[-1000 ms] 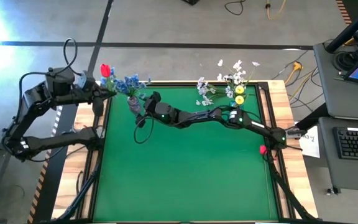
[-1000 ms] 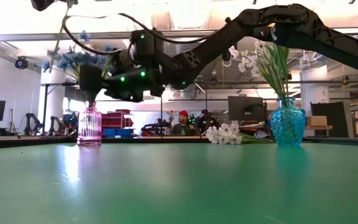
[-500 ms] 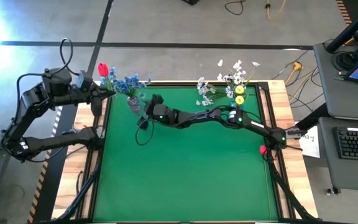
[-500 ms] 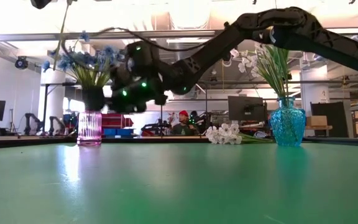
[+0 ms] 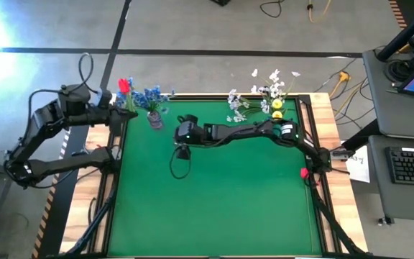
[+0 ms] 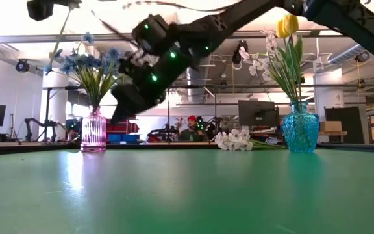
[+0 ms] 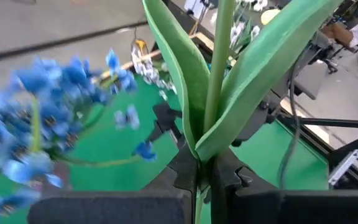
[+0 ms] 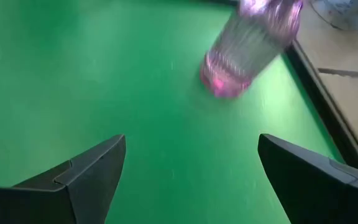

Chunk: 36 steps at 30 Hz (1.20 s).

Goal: Sort flowers into vase by color
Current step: Put the left red tulip into the purple vase

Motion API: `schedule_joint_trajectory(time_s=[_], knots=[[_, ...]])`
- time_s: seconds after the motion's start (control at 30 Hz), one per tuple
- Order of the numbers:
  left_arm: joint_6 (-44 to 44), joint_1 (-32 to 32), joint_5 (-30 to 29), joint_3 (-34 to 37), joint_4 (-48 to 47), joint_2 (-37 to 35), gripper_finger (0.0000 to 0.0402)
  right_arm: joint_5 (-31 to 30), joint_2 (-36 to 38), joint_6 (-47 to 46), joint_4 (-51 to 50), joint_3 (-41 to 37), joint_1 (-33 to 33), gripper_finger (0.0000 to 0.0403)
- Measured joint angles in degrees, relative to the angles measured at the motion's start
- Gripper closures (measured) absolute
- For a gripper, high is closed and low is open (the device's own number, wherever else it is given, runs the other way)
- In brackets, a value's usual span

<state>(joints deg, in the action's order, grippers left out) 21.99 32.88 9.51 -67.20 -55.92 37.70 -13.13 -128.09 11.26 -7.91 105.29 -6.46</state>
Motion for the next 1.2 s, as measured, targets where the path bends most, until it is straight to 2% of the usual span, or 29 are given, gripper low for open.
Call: schedule_joint_trajectory(time_s=[0.13,0.23,0.33,0.43,0.6,0.8,0.9,1.03,1.2], knots=[[3.2,-0.5,2.3,6.6,4.1,-2.2,0.0402,0.3,6.4,0.1,3.4,-6.8,0.2,0.0044],[3.6,-1.1,2.4,11.8,7.8,-3.7,0.0402,2.7,9.7,-1.1,16.3,-12.4,0.0,0.0044],[2.5,-1.1,1.4,15.6,9.5,-5.0,0.0402,3.1,9.0,-2.2,28.1,-18.0,-0.4,0.0044],[1.3,-1.2,-0.3,18.3,9.7,-5.9,0.0402,3.1,7.0,-1.9,34.8,-20.7,-0.7,0.0044],[-4.2,-1.3,-6.3,22.0,9.9,-6.8,0.0402,4.6,5.5,-2.6,43.9,-18.7,-1.4,0.0044],[-10.2,-1.4,-14.6,25.6,13.5,-8.2,0.0402,4.6,0.9,-3.1,43.1,-15.1,-2.1,0.0044],[-11.3,-1.4,-15.7,26.5,16.8,-8.7,0.0402,4.6,-0.1,-3.3,45.1,-12.1,-2.4,0.0044],[-11.5,-1.4,-23.1,27.0,17.2,-8.4,0.0402,4.6,-3.7,-3.3,42.9,-9.4,-2.6,0.0044],[-12.0,-1.4,-27.0,27.3,17.3,-7.5,0.0402,4.6,-6.6,-3.8,43.9,-4.1,-2.9,0.0044]])
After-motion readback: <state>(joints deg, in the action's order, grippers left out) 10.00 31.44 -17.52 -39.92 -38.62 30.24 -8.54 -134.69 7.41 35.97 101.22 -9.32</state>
